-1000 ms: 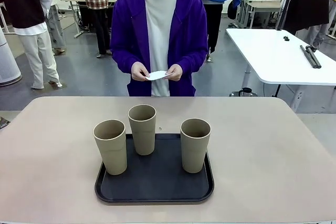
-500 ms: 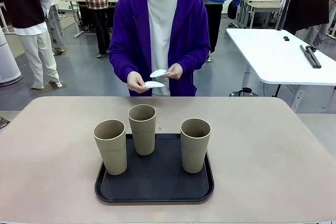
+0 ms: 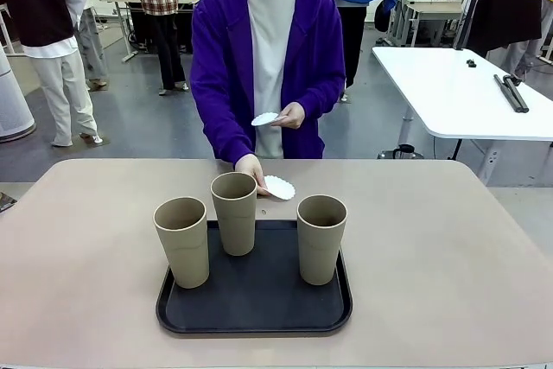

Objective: Place coasters on the table and set cups on them.
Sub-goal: Pick up one Reusable plastic cup and place it on a coaster set by the human.

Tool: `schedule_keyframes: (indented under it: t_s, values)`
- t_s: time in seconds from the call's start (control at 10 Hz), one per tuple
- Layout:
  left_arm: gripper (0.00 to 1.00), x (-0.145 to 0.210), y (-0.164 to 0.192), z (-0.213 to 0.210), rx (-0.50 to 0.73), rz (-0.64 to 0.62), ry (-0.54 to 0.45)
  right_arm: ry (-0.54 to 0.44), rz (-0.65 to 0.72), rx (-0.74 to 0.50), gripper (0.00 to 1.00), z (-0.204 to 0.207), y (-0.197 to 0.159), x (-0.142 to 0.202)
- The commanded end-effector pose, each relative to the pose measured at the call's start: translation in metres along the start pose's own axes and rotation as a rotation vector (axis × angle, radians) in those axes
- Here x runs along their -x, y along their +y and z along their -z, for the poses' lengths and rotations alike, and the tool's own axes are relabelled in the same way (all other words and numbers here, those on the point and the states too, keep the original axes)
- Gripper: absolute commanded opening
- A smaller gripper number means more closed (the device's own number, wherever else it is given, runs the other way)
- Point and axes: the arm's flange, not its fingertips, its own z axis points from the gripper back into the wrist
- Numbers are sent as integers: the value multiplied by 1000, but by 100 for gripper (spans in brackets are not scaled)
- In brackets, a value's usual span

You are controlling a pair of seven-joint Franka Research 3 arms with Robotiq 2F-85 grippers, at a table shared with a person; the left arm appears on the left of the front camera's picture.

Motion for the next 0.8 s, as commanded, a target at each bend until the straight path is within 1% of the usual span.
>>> schedule_keyframes:
  t_s: [0.0, 0.7]
  values:
    - [100, 0, -1, -1, 9, 6, -10, -2, -5, -13, 100, -1, 0, 0]
    - [100, 0, -1, -1, 9, 6, -10, -2, -5, -13, 100, -1, 0, 0]
